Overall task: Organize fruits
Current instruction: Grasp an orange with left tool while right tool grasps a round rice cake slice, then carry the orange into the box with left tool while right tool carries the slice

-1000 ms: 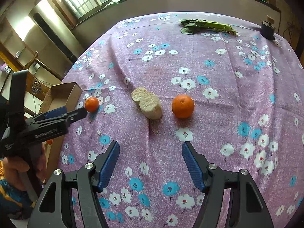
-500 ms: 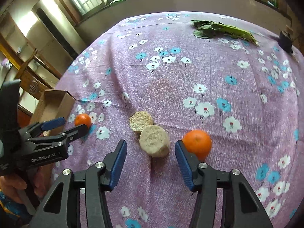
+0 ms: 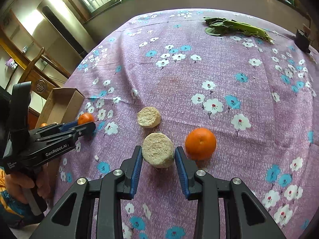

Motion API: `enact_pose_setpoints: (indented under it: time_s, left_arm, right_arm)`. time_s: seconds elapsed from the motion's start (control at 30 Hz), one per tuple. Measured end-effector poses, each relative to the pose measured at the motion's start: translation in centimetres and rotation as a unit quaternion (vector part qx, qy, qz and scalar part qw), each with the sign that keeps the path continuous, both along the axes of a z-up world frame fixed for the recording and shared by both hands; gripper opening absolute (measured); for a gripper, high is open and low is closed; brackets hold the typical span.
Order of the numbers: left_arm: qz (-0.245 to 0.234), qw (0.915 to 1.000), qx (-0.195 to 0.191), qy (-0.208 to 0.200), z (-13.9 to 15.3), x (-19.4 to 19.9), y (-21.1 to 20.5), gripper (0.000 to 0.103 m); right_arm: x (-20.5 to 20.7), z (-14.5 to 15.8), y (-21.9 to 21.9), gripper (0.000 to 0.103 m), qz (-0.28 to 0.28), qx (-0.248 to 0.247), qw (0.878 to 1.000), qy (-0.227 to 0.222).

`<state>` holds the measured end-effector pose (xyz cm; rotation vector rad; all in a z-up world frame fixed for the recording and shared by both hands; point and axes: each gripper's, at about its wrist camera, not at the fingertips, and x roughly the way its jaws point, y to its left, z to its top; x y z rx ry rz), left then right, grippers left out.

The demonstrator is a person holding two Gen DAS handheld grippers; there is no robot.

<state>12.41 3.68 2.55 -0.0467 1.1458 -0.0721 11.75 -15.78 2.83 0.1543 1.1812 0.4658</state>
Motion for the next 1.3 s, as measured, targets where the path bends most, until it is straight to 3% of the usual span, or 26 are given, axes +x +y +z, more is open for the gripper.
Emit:
enact_pose_setpoints:
  time_s: [0.47, 1.3]
  left_arm:
    - [0.021, 0.9992, 0.023, -0.024, 2.8, -5.6, 2.5, 0.030]
    - [0.098, 0.9929, 0.046, -0.048, 5.0, -10.2, 14.0, 0.030]
  right_arm:
    - [-3.2, 2.8, 3.5, 0.036, 0.036, 0.016, 0.999, -0.008]
    - [-4.8, 5.5, 16.9, 0.037, 0.136, 0.025, 0.990, -0.035]
